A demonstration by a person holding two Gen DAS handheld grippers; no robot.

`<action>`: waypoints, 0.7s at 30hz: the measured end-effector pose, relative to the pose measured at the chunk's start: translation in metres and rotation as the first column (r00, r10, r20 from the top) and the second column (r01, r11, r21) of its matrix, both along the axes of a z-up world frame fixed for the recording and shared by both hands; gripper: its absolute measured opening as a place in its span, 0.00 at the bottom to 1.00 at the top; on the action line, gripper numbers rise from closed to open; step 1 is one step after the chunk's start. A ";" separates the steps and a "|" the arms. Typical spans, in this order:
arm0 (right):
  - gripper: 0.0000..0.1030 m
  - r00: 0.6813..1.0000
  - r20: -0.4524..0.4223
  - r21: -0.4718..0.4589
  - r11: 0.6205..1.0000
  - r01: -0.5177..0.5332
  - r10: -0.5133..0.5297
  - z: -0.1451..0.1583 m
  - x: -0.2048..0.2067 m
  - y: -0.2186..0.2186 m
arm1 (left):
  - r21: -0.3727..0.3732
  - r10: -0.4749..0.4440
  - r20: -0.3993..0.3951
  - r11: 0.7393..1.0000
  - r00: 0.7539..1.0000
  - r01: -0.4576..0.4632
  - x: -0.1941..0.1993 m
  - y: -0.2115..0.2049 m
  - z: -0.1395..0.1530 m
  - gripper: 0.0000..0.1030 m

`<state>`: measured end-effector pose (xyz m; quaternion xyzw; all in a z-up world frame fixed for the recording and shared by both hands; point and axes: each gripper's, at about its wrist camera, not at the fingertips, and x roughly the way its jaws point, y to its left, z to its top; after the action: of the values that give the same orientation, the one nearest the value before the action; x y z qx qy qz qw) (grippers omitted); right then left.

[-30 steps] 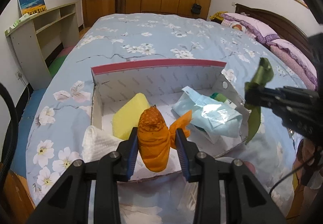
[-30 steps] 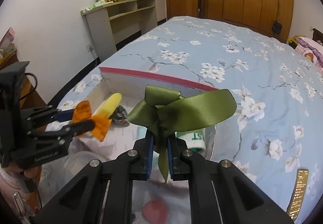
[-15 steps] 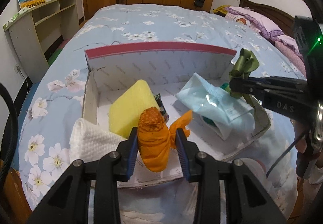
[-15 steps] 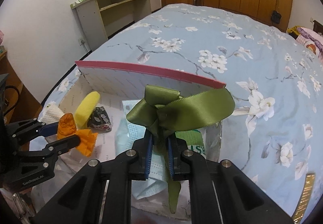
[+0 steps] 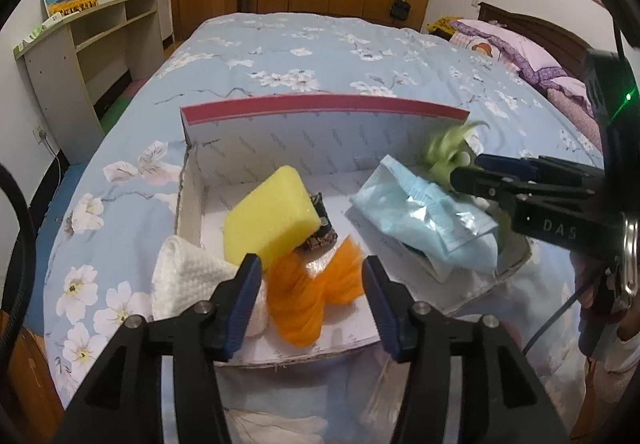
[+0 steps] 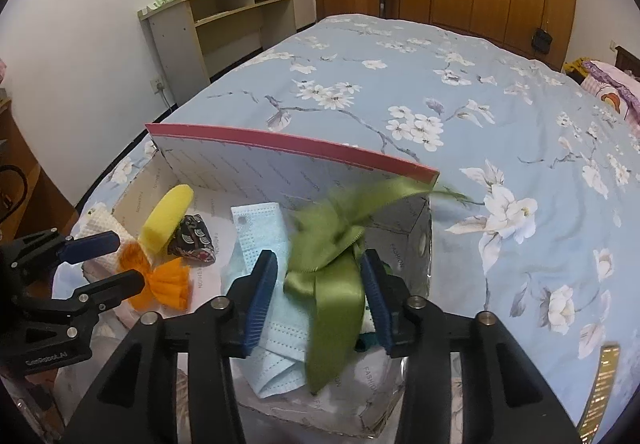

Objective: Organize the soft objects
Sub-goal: 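Open the left tool to drop the orange cloth while the right tool drops the bow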

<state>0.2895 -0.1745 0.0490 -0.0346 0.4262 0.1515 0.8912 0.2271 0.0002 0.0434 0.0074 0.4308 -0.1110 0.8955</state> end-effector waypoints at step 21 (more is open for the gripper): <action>0.45 0.999 0.039 0.075 0.997 0.022 -0.025 0.025 -0.045 -0.014 | -0.006 0.004 0.034 1.000 0.999 -0.004 -0.041 0.008 0.027 0.53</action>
<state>0.2444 -0.1880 0.0742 0.0008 0.4026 0.1560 0.9020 0.1863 0.0077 0.0701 0.0059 0.4152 -0.1104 0.9030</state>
